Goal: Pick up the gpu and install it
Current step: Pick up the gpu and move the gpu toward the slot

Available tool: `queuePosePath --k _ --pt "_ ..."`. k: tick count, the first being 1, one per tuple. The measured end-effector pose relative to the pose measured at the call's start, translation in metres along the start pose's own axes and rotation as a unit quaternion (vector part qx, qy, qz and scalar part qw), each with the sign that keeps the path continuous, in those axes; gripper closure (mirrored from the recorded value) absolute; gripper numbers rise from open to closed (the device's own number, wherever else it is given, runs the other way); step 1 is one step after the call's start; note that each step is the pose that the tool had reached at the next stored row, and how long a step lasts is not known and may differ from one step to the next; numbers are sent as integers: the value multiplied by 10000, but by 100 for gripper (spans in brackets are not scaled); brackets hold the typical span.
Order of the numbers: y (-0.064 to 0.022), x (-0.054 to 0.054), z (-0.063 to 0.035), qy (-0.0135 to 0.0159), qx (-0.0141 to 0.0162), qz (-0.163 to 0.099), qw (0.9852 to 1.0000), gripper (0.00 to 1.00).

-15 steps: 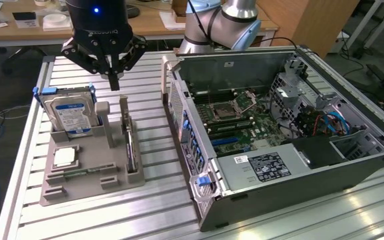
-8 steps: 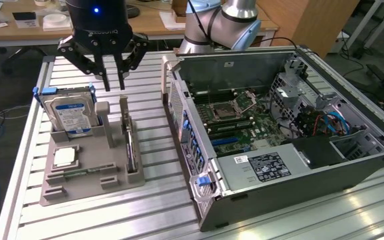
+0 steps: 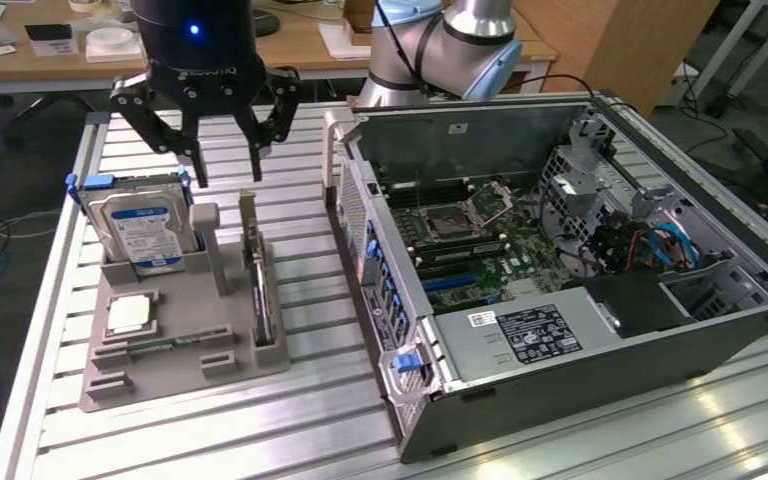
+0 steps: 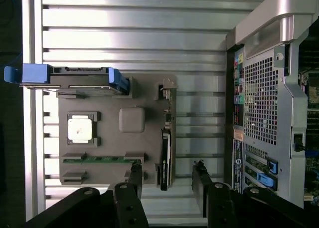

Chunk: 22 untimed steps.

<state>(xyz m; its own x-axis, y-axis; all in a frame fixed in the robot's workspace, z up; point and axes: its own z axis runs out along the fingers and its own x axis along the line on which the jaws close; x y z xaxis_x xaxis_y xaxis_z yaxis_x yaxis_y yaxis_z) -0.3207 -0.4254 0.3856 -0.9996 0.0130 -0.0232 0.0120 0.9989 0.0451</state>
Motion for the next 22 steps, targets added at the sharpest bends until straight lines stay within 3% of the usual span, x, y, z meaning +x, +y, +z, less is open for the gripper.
queuePosePath --k 7,9,12,22 --pt "-28 2 122 0 5 0 10000 47" --pt "-28 2 139 0 55 -1 10000 47" --pt "-25 -1 166 8 164 -4 9999 47" --pt "-65 -27 340 9 94 -2 10000 47"
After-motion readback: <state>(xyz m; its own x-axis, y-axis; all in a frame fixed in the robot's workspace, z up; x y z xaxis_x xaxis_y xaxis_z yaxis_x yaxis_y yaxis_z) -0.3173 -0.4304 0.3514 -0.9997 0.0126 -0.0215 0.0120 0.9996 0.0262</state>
